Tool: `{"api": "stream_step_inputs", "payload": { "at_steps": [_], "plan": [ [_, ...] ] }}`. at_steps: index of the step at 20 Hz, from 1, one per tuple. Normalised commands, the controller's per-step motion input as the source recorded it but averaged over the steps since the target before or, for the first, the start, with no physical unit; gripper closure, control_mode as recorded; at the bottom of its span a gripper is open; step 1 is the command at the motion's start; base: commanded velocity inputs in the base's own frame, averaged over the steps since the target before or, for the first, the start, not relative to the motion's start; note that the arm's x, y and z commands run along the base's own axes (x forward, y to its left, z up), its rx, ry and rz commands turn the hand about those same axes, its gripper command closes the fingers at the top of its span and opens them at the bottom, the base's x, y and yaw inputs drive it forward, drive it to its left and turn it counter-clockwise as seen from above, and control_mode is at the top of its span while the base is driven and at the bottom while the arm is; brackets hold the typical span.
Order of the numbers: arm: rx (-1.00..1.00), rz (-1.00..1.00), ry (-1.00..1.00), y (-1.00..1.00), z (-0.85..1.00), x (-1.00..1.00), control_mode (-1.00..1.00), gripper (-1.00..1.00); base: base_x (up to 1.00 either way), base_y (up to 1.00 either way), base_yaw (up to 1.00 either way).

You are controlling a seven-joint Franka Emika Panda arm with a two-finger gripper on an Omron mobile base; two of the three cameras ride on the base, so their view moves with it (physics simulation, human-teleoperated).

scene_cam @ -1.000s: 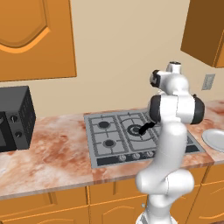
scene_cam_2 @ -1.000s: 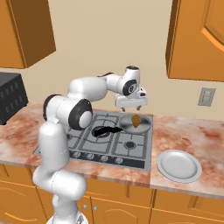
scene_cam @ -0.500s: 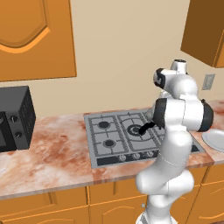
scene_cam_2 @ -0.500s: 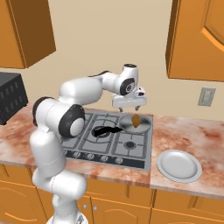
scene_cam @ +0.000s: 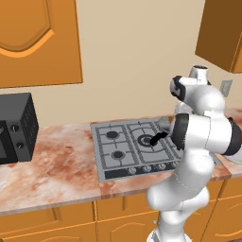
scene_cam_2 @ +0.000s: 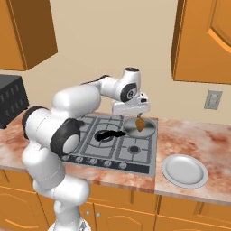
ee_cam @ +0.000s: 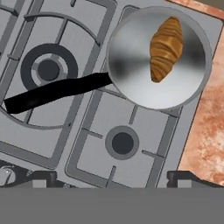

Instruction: Pick the croissant and place it on the pan. Then turn on the stove to warm the croissant.

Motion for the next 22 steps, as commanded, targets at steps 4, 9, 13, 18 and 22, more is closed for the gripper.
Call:
{"api": "stream_step_inputs", "payload": {
  "at_steps": [4,9,13,18,22],
  "plan": [
    [0.00,0.00,0.06,0.23,0.00,-0.32,-1.00,-1.00,0.00,0.00,0.00],
    [0.00,0.00,0.07,0.25,0.00,-0.21,-1.00,-1.00,0.00,0.00,0.00],
    [0.00,0.00,0.07,0.18,0.00,-0.19,-1.00,-1.00,0.00,0.00,0.00],
    [0.00,0.00,0.07,0.05,0.00,-0.13,-1.00,-1.00,0.00,0.00,0.00],
    [0.00,0.00,0.19,0.00,0.00,0.00,-1.00,-1.00,0.00,0.00,0.00]
  ]
}}
